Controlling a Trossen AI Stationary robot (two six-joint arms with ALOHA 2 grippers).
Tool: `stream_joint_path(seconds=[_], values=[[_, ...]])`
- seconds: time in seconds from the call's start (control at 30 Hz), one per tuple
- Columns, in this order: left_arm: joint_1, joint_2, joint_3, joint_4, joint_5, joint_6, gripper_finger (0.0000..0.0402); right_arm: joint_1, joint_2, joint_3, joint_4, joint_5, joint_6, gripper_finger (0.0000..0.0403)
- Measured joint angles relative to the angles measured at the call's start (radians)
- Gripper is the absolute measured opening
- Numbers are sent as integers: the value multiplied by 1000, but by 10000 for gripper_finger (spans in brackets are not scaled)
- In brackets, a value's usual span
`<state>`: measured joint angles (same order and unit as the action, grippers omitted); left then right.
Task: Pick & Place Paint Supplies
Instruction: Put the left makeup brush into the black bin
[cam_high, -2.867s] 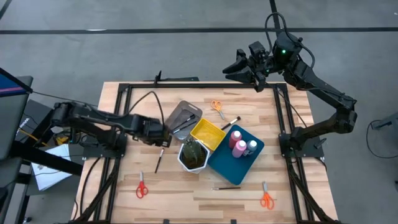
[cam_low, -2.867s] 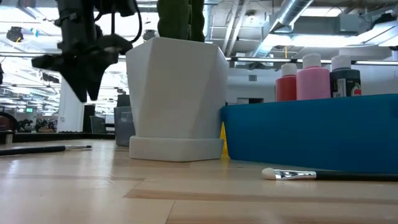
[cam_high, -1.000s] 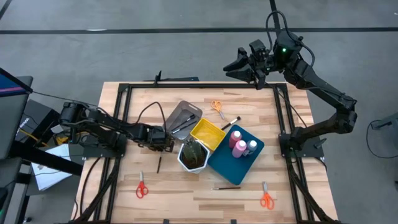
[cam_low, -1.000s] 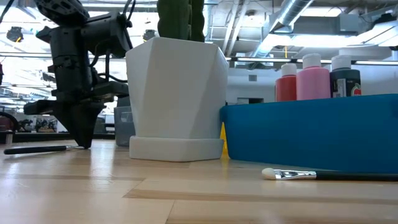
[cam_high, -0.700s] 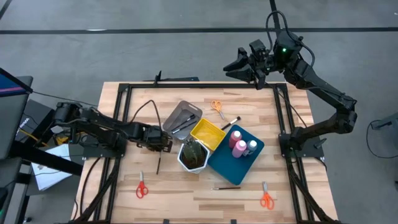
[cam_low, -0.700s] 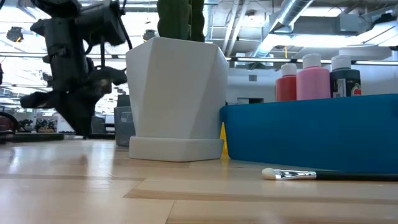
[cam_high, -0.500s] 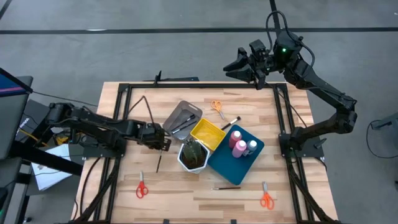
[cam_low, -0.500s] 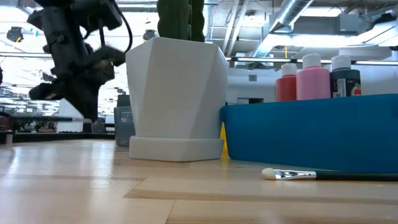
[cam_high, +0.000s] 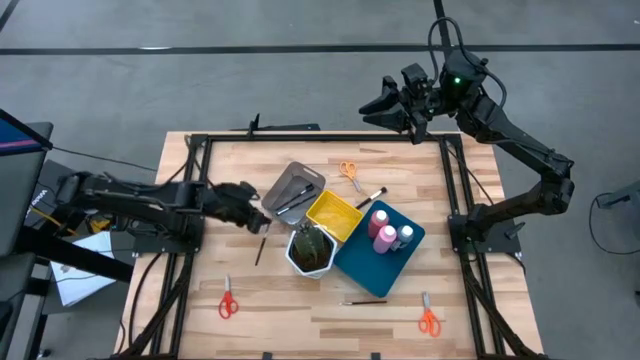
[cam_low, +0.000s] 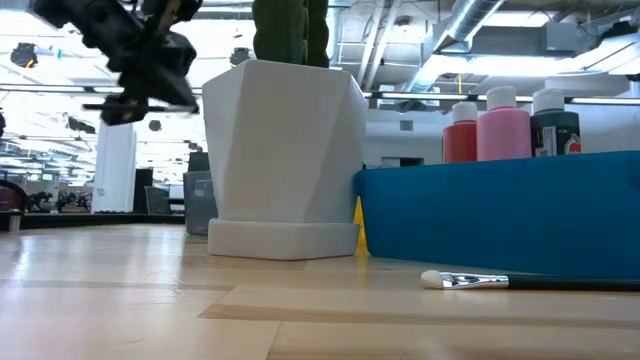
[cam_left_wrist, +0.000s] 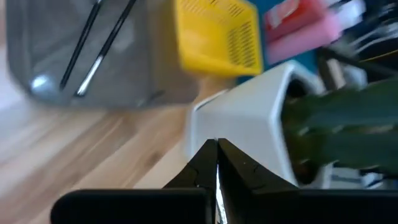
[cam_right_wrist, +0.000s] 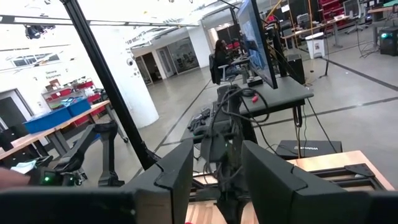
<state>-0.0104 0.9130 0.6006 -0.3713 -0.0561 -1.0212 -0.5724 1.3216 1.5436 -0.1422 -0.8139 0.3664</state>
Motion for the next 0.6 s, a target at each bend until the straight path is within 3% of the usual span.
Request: stream_joint_path(seconds=[0.4, 0.6], values=[[298, 28, 3, 216, 198, 248, 0, 0, 0, 0, 0, 0, 0, 132], [457, 153, 108, 222, 334, 422, 0, 0, 0, 0, 1, 2, 0, 132]])
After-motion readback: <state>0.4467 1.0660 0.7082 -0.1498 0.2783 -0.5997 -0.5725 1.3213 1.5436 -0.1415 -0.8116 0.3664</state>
